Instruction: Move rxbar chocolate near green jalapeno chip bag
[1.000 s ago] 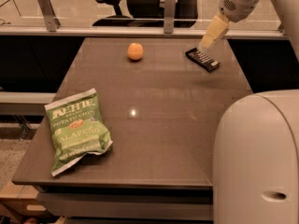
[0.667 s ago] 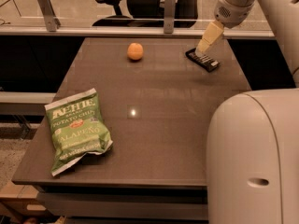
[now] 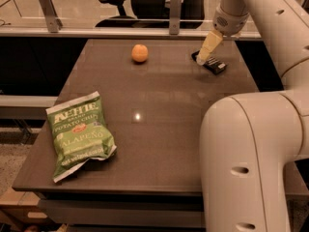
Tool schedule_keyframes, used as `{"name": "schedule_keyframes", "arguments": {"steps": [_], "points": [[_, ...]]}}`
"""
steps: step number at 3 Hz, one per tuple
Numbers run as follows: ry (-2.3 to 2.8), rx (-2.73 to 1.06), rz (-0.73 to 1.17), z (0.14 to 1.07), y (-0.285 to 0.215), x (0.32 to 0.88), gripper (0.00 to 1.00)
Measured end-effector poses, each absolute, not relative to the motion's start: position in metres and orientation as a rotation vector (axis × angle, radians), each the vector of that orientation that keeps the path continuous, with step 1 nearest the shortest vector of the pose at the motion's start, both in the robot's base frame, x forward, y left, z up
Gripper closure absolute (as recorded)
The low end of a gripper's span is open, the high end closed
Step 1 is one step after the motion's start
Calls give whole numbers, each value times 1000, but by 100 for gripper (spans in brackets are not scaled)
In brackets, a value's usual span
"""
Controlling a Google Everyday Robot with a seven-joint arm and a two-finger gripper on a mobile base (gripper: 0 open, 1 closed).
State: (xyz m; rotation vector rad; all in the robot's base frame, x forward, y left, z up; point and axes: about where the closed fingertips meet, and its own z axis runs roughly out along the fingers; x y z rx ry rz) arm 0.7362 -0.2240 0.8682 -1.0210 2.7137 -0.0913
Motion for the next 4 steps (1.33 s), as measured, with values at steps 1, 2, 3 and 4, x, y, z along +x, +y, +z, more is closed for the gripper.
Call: {"name": "schedule_keyframes", "arguments": {"steps": [1,2,3,4], "points": [[2733,-1002,-125,857,-226,746,0],[2759,-967,-177,846,-233,755,0],[2822,-907,-274,827,-253,762,0],[2804,-906,-276,824,-252,768,0]]}}
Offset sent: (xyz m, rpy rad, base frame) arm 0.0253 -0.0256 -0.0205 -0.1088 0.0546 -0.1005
